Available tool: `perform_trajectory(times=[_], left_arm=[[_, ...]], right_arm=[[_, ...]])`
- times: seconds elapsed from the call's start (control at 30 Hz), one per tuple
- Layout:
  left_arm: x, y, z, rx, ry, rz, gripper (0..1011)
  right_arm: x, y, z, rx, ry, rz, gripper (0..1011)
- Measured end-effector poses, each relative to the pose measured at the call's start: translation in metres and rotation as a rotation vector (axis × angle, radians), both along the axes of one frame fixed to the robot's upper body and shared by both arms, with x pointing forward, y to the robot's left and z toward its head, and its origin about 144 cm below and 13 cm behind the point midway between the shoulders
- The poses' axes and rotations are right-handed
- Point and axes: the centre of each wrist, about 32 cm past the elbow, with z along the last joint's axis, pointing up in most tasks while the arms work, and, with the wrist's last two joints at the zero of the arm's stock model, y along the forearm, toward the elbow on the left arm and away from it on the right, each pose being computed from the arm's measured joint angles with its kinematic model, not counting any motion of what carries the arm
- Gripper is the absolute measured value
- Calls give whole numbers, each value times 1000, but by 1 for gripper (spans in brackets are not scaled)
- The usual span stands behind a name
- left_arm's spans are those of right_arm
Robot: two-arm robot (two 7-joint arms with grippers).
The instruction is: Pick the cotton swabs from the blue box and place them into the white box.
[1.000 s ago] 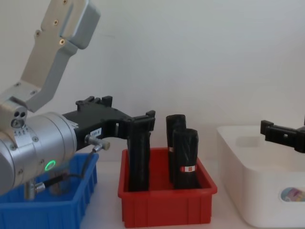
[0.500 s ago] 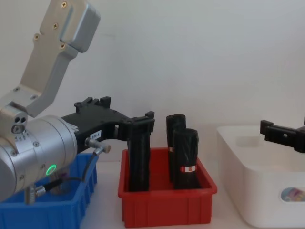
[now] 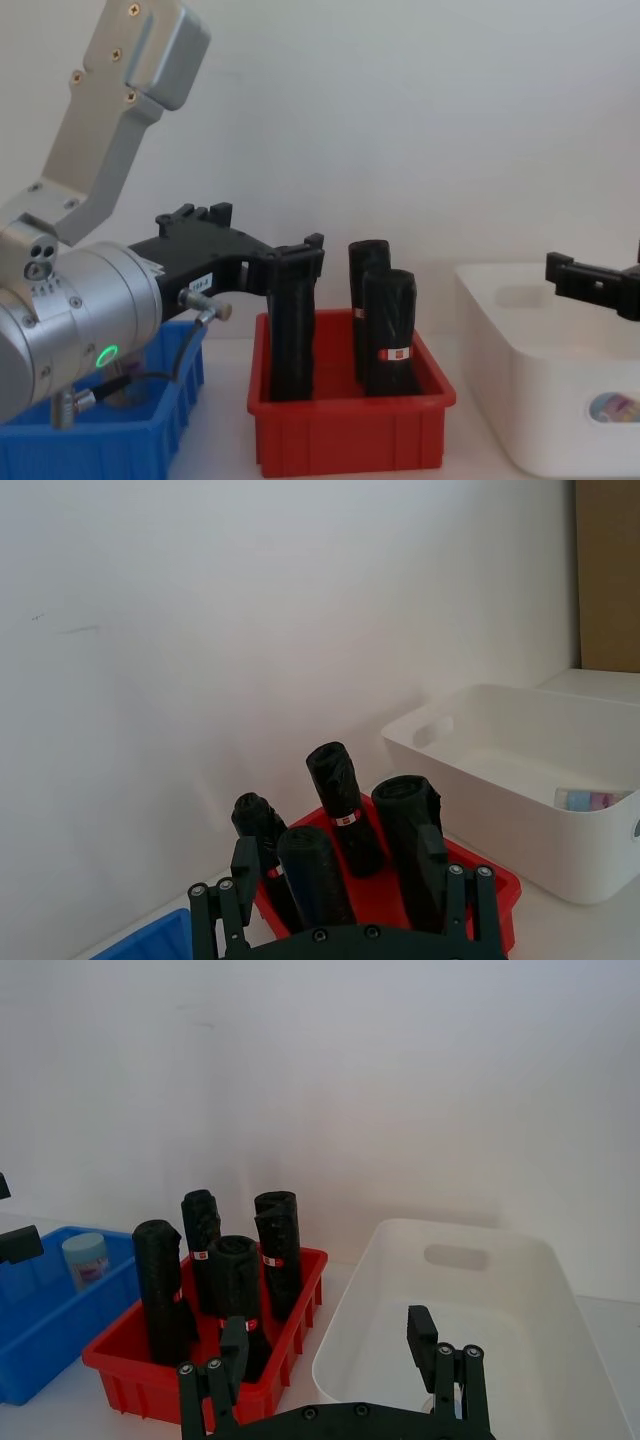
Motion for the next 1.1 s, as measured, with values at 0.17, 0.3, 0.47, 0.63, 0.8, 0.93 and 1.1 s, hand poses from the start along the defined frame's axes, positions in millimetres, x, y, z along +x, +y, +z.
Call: perform_trajectory(times=[0.17,0.3,0.47,0.63,0.8,0.93,1.1], left_arm=[[0,0,0,0,0,0,1004],[0,0,0,0,1,0,1004],[0,0,0,0,1,0,1004],[0,0,0,0,1,0,1004],[0,0,0,0,1,0,1004],[0,0,0,0,1,0,1004],[0,0,0,0,1,0,1004]], right_arm=[[0,0,0,0,0,0,1002],[0,0,0,0,0,0,1002],[1,0,0,-4,1,3,1002],[6,-1,-1,-16,7,17,1002],[17,0,-5,-37,20,41,1002],[27,0,-8,-52,30,61,1002],[41,2,-13,-68,45,90,1002]])
